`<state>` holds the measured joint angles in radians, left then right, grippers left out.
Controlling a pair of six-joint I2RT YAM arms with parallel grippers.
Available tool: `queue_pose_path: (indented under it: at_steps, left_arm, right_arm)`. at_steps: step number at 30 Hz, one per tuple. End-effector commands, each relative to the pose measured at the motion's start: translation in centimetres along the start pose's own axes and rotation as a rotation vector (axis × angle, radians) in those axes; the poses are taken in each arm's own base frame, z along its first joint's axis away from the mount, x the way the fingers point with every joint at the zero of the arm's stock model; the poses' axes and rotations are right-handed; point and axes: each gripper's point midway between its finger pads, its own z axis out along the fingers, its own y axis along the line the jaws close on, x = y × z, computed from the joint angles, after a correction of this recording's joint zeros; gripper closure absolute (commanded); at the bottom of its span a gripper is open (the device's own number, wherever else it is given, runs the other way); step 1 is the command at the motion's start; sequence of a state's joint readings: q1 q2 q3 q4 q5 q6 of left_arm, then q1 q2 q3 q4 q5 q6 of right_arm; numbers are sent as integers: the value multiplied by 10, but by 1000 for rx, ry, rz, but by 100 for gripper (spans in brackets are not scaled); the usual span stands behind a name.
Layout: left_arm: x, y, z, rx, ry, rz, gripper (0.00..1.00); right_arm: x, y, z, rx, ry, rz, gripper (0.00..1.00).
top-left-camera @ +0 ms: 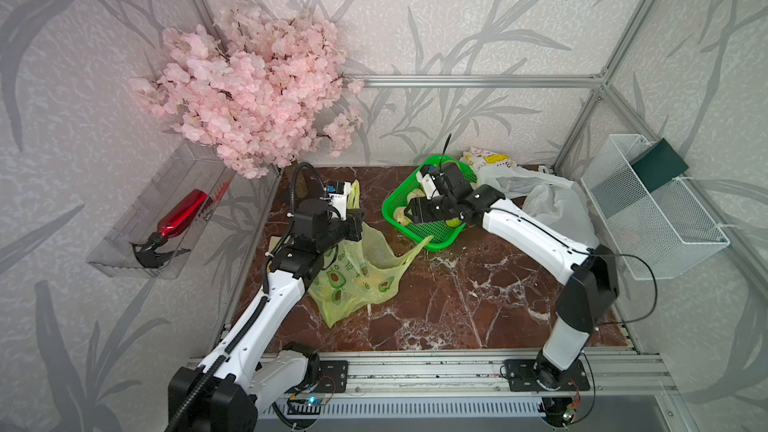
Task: Place the pears into plastic bags & tie knots
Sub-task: Place the pear in the plastic bag.
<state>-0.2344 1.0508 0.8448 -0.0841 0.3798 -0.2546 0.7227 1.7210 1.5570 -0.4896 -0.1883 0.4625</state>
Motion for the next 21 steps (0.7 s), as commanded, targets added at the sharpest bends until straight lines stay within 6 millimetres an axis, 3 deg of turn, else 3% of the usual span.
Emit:
queue_pose_path:
  at_steps: [1,5,8,13,15,17,21]
  left_arm:
    - [-19,-11,-6,37,-39,6,100]
    - [-21,-14,-6,51,-42,-10,100]
    - [-20,-15,-4,60,-40,-27,100]
    - [-18,-15,-1,71,-50,-52,100]
    - [-17,-15,-1,73,-59,-59,100]
    - [-17,-14,0,74,-59,-58,100]
    - [-16,-11,0,59,-62,-54,100]
  right_arm:
    - [20,40,21,-185,-17,82,66]
    - [35,68,40,-289,23,171,69]
    - [54,86,65,-354,69,238,73]
    - [68,89,102,-327,93,305,74]
    - [74,87,111,-262,111,286,65]
    - [78,89,109,-191,137,224,38]
    - [72,115,88,-294,181,168,20]
